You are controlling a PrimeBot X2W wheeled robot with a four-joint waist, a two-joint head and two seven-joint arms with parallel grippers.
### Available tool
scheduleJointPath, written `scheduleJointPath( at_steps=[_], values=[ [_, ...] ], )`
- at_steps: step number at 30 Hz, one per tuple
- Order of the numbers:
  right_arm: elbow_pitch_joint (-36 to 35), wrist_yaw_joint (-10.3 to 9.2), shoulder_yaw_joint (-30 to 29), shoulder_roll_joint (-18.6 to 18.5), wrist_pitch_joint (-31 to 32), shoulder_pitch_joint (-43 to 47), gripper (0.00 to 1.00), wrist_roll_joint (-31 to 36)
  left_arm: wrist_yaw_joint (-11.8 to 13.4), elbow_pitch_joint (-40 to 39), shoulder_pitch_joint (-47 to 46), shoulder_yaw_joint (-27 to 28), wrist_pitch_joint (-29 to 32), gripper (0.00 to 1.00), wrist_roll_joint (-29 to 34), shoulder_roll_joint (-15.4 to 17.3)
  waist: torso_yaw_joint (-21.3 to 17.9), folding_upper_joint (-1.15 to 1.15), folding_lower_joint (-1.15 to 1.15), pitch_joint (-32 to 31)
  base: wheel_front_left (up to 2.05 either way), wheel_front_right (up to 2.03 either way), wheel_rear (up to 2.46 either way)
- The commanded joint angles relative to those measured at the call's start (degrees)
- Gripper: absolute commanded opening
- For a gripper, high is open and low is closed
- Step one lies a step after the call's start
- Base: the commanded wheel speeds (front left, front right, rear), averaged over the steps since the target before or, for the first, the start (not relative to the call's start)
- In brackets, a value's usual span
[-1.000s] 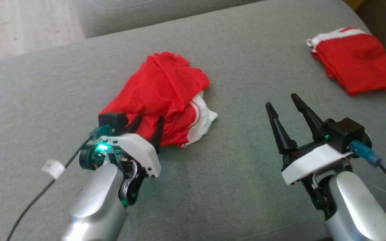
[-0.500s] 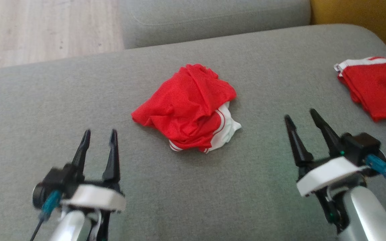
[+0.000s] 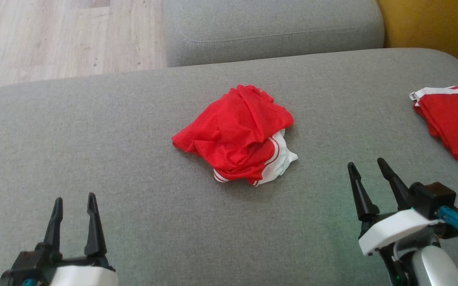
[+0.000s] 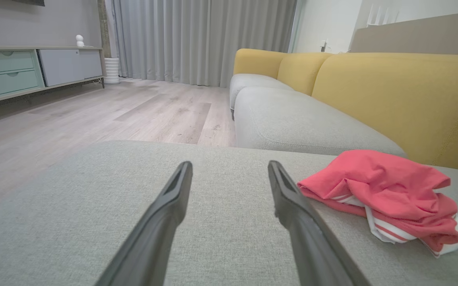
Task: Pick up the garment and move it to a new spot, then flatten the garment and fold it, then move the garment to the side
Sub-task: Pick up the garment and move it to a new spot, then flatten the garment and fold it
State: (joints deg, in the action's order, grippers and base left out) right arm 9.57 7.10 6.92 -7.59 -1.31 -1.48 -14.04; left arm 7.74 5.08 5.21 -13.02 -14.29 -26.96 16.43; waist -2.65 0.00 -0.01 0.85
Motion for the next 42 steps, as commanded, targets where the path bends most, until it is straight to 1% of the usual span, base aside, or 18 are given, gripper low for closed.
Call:
scheduleJointPath(
  at_steps=[1, 8, 12, 14, 18, 22, 26, 30, 33, 34, 35, 36, 38, 42],
  values=[
    [-2.2, 0.39, 0.8, 0.1, 0.2, -1.1, 1.00, 0.4, 0.4, -2.1, -2.6, 2.5, -0.7, 1.00, 0.6, 1.2, 0.1, 0.00, 0.01, 0.0, 0.00, 0.00, 0.00],
    [-2.6, 0.39, 1.2, 0.5, 0.7, -1.3, 1.00, 0.5, 0.2, -2.4, -3.0, 2.2, -0.7, 1.00, 1.0, 1.0, 0.1, 0.00, 0.01, 0.3, 0.00, 0.00, 0.00],
    [-2.5, 0.39, 3.4, 0.1, 1.9, -3.4, 1.00, -0.2, 0.0, -2.4, -3.7, 1.8, -0.5, 1.00, 0.9, 1.1, -0.1, 0.00, 0.01, 0.9, 0.00, 0.00, 0.00],
    [-2.3, 0.39, 4.9, 0.4, 3.4, -5.6, 1.00, -1.3, 0.0, -2.5, -4.2, 1.6, -0.4, 1.00, 0.9, 1.1, -0.2, 0.00, 0.01, 1.6, 0.00, 0.00, 0.00],
    [0.2, 0.39, 7.6, 1.7, 8.9, -12.8, 1.00, -3.9, -0.2, -2.9, -5.7, 1.1, -0.2, 1.00, 1.1, 1.0, 0.2, 0.00, 0.01, 3.6, 0.00, 0.00, 0.00],
    [7.5, 0.39, 8.4, 3.6, 16.3, -20.1, 1.00, -7.6, -0.6, -3.1, -8.2, 0.0, -0.1, 1.00, 1.5, 0.6, 1.8, 0.00, 0.01, 6.1, 0.00, 0.00, 0.00],
    [18.4, 0.39, 7.4, 4.4, 21.2, -26.0, 1.00, -7.8, -1.4, -2.6, -10.5, -1.0, -0.1, 1.00, 1.9, 0.1, 4.0, 0.00, 0.01, 8.3, 0.00, 0.00, 0.00],
    [28.8, 0.39, 7.0, 4.6, 23.7, -30.1, 1.00, -3.3, -2.3, -1.4, -12.2, -1.6, -0.2, 1.00, 1.9, -0.1, 5.7, 0.00, 0.01, 9.6, 0.00, 0.00, 0.00],
    [32.7, 0.39, 10.2, 4.7, 23.1, -31.8, 1.00, -5.6, -2.6, -0.5, -13.0, -1.8, -0.3, 1.00, 2.0, -0.5, 6.5, 0.00, 0.01, 10.0, 0.00, 0.00, 0.00],
    [34.0, 0.39, 11.3, 4.7, 23.1, -32.4, 0.76, -5.6, -2.7, -0.2, -13.1, -1.7, -0.3, 1.00, 2.0, -0.5, 6.6, 0.00, 0.01, 10.0, 0.00, 0.00, 0.00],
    [35.0, 0.39, 12.5, 4.7, 22.9, -32.9, 0.07, -5.5, -2.8, 0.0, -13.2, -1.7, -0.4, 1.00, 1.9, -0.6, 6.7, 0.00, 0.01, 9.9, 0.00, 0.00, 0.00],
    [35.8, 0.39, 13.5, 4.7, 22.7, -33.3, 0.00, -6.0, -2.8, 0.2, -13.2, -1.6, -0.4, 1.00, 1.9, -0.6, 6.7, 0.00, 0.01, 9.8, 0.00, 0.00, 0.00],
    [36.6, 0.39, 15.0, 4.7, 22.1, -33.9, 0.00, -7.4, -2.9, 0.7, -13.1, -1.3, -0.5, 1.00, 1.9, -0.7, 6.5, 0.00, 0.01, 9.3, 0.00, 0.00, 0.00],
    [35.0, 0.39, 14.2, 4.7, 18.0, -35.5, 0.00, -9.8, -3.1, 1.3, -12.6, -1.0, -0.6, 1.00, 1.8, -1.0, 5.8, 0.00, 0.01, 7.7, 0.00, 0.00, 0.00]
  ],
)
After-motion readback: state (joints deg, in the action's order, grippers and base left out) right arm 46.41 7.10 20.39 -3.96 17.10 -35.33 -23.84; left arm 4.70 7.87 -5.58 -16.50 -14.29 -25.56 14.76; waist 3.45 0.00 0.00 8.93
